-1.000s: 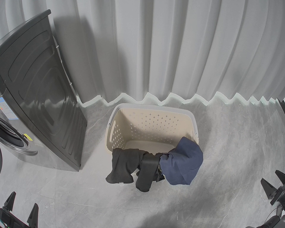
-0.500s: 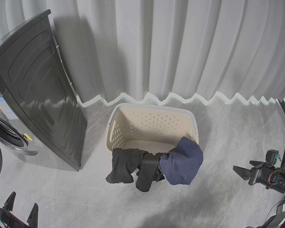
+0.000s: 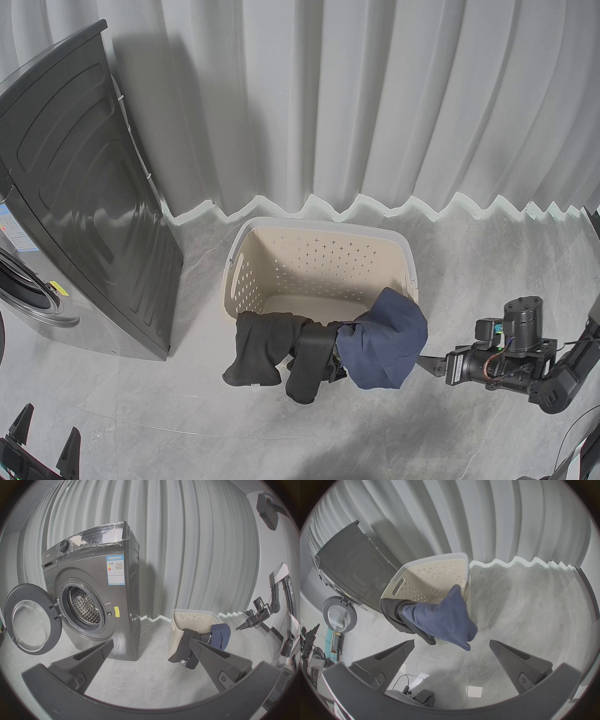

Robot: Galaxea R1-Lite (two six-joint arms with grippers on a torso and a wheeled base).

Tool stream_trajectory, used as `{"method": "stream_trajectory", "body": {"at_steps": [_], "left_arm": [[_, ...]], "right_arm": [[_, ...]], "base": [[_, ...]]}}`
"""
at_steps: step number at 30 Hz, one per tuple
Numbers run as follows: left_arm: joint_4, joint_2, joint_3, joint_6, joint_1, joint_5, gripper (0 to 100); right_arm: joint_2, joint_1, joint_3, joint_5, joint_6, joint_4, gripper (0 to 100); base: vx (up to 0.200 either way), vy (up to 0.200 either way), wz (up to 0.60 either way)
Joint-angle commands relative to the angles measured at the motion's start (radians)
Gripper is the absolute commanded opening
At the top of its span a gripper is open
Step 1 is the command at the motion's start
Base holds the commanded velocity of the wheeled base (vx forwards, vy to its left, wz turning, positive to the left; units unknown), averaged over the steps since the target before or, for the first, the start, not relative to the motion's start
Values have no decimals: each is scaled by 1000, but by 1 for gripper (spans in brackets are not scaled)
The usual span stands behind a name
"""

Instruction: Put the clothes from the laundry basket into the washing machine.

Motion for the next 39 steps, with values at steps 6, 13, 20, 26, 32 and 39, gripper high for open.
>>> {"method": "stream_trajectory", "body": {"at_steps": [6,13,20,26,32,39], "left_arm": [[0,-18,16,0,0,0,100],[0,-18,16,0,0,0,100],[0,-18,15,2,0,0,100],[0,-18,16,0,0,0,100],[0,-18,16,0,0,0,100],[0,-18,16,0,0,0,100]], "right_arm": [[192,84,-111,0,17,-11,100],[253,92,-177,-5,17,-10,100],[298,84,-235,-5,17,-8,100],[325,81,-283,-5,17,4,100],[356,70,-324,-8,17,3,100],[382,60,-347,-7,17,-10,0]], "base": [[0,0,0],[0,0,0],[0,0,0],[0,0,0],[0,0,0],[0,0,0]]}}
